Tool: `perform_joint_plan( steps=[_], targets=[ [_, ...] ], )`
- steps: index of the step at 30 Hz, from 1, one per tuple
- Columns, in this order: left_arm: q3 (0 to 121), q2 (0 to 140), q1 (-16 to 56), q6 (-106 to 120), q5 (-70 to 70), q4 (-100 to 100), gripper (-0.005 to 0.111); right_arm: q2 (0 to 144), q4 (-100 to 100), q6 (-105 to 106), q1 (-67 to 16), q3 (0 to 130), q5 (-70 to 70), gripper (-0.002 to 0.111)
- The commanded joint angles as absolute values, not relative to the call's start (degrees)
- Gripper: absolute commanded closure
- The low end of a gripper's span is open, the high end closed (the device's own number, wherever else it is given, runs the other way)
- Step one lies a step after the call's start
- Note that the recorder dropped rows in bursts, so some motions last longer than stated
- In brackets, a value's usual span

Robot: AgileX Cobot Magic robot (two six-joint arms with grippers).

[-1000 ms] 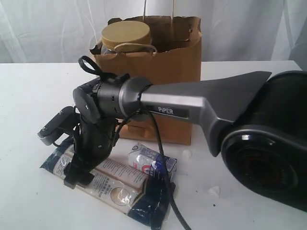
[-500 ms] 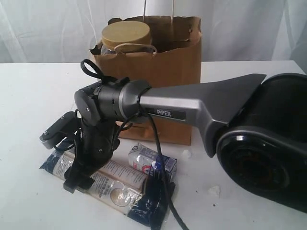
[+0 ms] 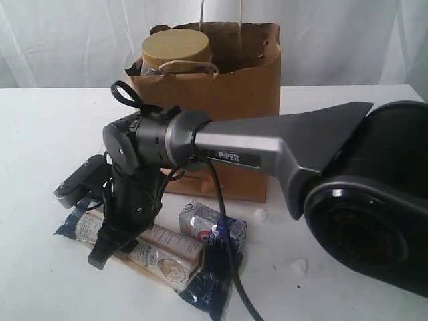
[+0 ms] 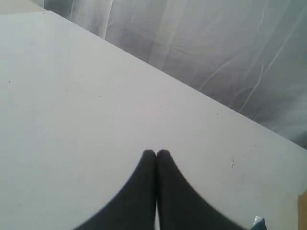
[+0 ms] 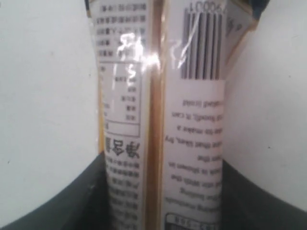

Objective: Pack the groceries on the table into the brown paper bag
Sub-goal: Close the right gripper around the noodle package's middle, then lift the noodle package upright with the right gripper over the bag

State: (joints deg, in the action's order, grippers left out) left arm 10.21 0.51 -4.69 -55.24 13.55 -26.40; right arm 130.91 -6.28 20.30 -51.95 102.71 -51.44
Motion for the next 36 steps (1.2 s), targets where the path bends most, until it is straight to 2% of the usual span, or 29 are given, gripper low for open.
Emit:
perform_joint_plan(
  steps=[1,17,25,36],
  targets=[
    [9.9,0.0,-4.3,-55.2,13.6,-26.2,0.107,126.9,-4.4,20.1,-52.0,102.2,-47.0,0.108],
    [9.9,0.0,-4.3,-55.2,14.8,-26.2,0.107,117.7,-5.8,16.4,-52.0,102.2,-42.1,0.108],
    [9.9,0.0,-4.3,-55.2,15.2,-26.2,0.107,110.2,-15.5,16.8,-52.0,102.2,-39.6,0.108],
    [9.9,0.0,-4.3,-55.2,15.2,-26.2,0.107,108.2,-17.0,16.4,-51.3,102.2,-35.0,0.108]
  ],
)
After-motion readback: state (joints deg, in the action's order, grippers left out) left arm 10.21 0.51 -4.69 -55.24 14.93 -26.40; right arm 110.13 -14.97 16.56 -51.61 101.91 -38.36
